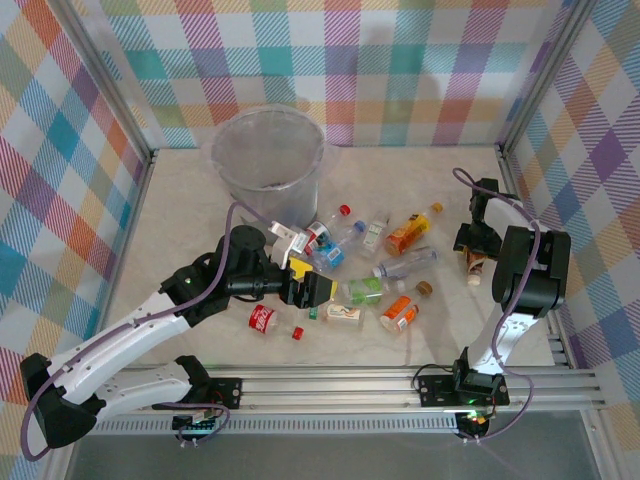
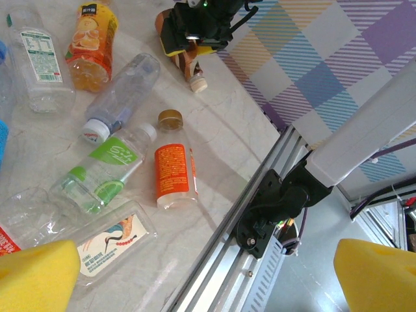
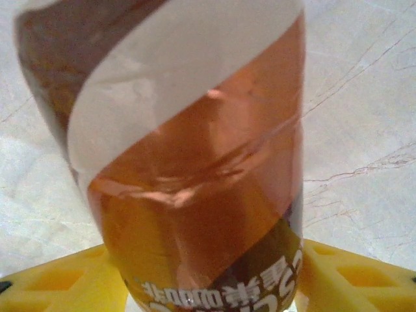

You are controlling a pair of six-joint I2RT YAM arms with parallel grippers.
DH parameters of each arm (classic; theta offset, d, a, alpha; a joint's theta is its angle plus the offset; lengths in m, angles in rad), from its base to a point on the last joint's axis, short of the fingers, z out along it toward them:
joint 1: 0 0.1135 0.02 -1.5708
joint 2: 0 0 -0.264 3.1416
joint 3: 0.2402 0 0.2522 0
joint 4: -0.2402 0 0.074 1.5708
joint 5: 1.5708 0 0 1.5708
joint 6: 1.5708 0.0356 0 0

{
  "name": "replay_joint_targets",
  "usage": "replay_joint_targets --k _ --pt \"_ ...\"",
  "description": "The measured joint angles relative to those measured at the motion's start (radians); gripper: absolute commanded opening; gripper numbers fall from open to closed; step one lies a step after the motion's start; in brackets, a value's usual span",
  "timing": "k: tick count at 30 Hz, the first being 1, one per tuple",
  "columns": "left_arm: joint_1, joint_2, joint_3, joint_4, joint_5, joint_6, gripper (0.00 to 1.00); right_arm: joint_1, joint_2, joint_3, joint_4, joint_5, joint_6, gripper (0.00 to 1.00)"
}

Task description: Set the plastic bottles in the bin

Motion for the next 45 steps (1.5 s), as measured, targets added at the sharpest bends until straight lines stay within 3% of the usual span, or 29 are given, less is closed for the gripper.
replay_joint_targets --k 8,18,23,35,45 --pt "0.000 -0.003 -0.007 0.003 0.021 0.003 1.00 0.000 -0.023 -0.011 0.000 0.002 0.016 0.54" --pt "0.000 0.023 -0.007 0.064 0.024 -0.043 1.00 0.010 -0.291 -0.105 -0.006 -0.097 0.059 0.55" --pt "0.000 0.058 -0.007 0.096 -0.001 -0.085 1.00 0.071 -0.412 -0.124 -0.008 -0.199 0.061 0.53" --pt "0.008 0.157 0.069 0.120 -0.034 -0.114 1.00 0.188 -0.624 -0.170 0.001 -0.690 0.091 0.53" --pt "0.097 0.242 0.133 0.209 0.051 -0.160 0.98 0.318 -0.740 -0.213 0.079 -1.057 0.153 0.52"
